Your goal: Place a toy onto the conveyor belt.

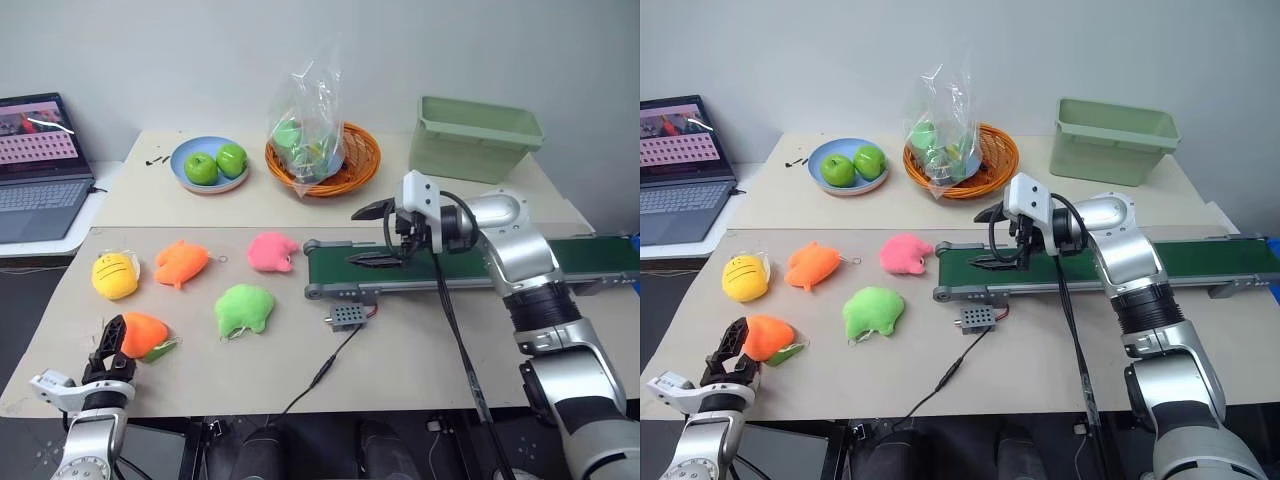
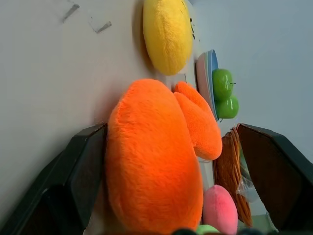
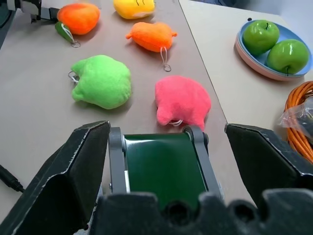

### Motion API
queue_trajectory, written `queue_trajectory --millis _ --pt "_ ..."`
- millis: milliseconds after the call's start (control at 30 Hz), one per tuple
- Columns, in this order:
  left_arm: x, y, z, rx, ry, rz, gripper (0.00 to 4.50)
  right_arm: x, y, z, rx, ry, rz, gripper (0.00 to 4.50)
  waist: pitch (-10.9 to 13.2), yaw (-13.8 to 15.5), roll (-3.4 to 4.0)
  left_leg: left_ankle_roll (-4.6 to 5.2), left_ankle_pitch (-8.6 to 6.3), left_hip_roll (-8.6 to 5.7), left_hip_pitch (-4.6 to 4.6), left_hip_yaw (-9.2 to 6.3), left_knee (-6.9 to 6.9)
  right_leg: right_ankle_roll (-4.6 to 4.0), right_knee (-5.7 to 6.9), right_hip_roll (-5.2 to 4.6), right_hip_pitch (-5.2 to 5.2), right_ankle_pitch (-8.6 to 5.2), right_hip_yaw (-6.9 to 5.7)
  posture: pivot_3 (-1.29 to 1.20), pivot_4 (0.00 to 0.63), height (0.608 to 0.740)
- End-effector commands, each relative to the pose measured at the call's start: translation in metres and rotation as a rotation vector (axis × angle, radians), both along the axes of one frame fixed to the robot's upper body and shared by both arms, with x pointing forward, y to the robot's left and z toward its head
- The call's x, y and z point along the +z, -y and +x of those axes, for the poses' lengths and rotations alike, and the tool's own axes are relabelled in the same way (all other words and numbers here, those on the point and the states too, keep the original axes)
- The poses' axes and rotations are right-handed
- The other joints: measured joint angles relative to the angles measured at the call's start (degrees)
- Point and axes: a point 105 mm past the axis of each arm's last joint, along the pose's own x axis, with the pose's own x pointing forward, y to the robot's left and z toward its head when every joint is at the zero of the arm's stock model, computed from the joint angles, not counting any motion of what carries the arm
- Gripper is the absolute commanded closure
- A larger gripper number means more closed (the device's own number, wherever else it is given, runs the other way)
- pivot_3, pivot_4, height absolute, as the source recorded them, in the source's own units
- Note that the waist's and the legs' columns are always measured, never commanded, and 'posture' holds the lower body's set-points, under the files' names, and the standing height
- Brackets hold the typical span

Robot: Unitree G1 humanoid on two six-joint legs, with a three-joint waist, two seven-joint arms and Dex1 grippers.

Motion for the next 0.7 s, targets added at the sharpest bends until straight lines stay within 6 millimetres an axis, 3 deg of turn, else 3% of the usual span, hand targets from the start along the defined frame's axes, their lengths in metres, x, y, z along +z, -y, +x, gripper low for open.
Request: queue_trajectory --millis 33,267,400,433,533,700 --pt "-0.016 0.011 0.002 -0.059 -0.061 -0.036 1.26 0.021 0.004 -0.003 -0.010 0.071 0.031 0.00 0.0 0.0 0.00 0.00 0.00 0.00 -0.01 0.00 0.00 0.00 0.00 0.00 -0.01 0.00 0.00 0.00 0.150 0.740" --pt "0.001 0.012 0.011 -0.080 0.001 0.007 3.64 0.022 0.005 -0.004 -0.019 0.077 0.029 0.00 0.0 0.1 0.03 0.00 0.00 0.00 0.01 0.00 0.00 0.00 0.00 -0.02 0.01 0.00 -0.01 0.00 0.150 0.740" --pt "0.043 0.007 0.021 -0.040 0.159 0.064 3.64 0.021 0.006 -0.004 -0.025 0.075 0.029 0.00 0.0 0.1 -0.04 -0.03 0.02 0.01 -0.02 -0.04 0.00 -0.01 0.02 0.01 0.00 0.00 -0.05 0.00 0.150 0.740" --pt "0.066 0.010 0.026 -0.055 0.214 0.128 3.64 0.021 0.007 -0.004 -0.027 0.074 0.028 0.00 0.0 0.1 -0.08 -0.03 0.02 0.01 -0.04 -0.05 0.01 -0.01 0.00 0.01 0.00 0.00 -0.06 0.00 0.150 0.740" --pt "0.126 0.029 0.039 -0.099 0.310 0.374 3.64 0.024 0.010 -0.004 -0.034 0.071 0.031 0.00 0.1 0.2 -0.21 -0.04 0.02 0.00 -0.14 -0.10 0.01 -0.01 -0.03 -0.01 -0.05 0.00 -0.08 0.00 0.150 0.740" --pt "0.206 0.066 0.057 -0.175 0.484 0.541 3.64 0.033 0.021 -0.008 -0.028 0.046 0.044 0.00 0.1 0.3 -0.21 -0.04 0.02 -0.05 -0.15 -0.14 0.00 -0.01 -0.06 -0.07 -0.02 0.01 -0.08 0.00 0.150 0.740"
